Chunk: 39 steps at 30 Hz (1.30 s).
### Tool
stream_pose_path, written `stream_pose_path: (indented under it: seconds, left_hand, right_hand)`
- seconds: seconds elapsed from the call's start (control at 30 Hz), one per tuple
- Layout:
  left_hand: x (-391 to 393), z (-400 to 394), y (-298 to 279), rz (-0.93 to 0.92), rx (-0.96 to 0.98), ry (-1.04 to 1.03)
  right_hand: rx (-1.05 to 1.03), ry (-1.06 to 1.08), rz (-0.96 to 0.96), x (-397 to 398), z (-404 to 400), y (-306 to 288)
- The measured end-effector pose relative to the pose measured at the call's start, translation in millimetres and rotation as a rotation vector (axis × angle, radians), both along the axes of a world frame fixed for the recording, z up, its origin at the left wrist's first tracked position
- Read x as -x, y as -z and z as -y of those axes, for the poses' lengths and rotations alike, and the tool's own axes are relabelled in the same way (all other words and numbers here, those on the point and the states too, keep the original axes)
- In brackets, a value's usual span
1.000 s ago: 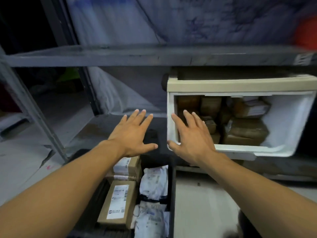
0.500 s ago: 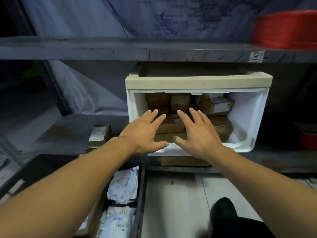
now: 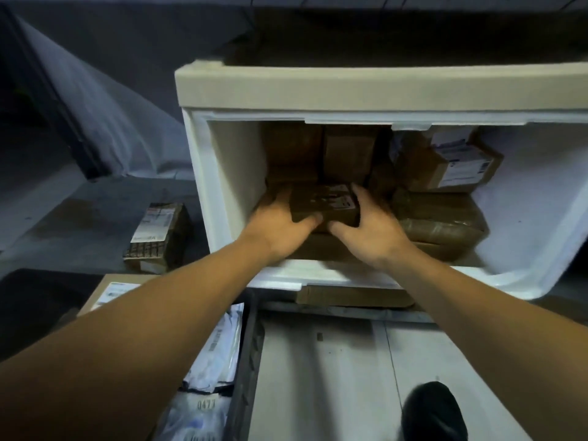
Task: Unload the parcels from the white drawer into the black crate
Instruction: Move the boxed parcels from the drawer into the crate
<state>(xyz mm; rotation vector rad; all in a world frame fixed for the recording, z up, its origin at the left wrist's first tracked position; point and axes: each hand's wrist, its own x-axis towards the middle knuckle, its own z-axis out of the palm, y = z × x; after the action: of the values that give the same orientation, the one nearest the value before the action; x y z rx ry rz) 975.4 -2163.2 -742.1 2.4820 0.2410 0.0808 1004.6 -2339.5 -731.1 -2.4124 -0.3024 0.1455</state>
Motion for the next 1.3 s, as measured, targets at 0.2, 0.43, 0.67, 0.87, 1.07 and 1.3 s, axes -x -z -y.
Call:
stream_pose_path:
  seconds: [0.2, 0.43, 0.67, 0.87, 1.07, 1.3]
  left_hand:
    - [-19.8, 5.9, 15.1, -0.061, 0.438, -0.239]
    - [2.3, 7.8, -3.6, 0.063, 0.618, -0.300]
    - [53.8, 21.5, -39.1, 0.076, 0.844, -0.302]
    - [107.0, 12.4, -77.0, 0.052, 1.002, -0.243]
    - [145.3, -13.8, -102.1, 0.060, 1.017, -0.210]
    - [163.2, -34.3, -100.0, 0.124, 1.097, -0.317]
  right_hand:
    - [-0.389, 0.204, -0.246, -19.2, -18.5, 9.0]
    - [-0.562, 0.315, -0.231, 4.5, -13.9, -10.7]
    - [-0.822, 0.457, -0.249, 51.4, 10.1, -51.8]
    - [-0.880, 0.448, -0.287, 105.2, 24.5, -89.5]
    - [-0.994, 0.318, -0.428, 138.3, 19.6, -102.2]
    - [-0.966, 0.179, -0.507, 147.1, -4.3, -93.9]
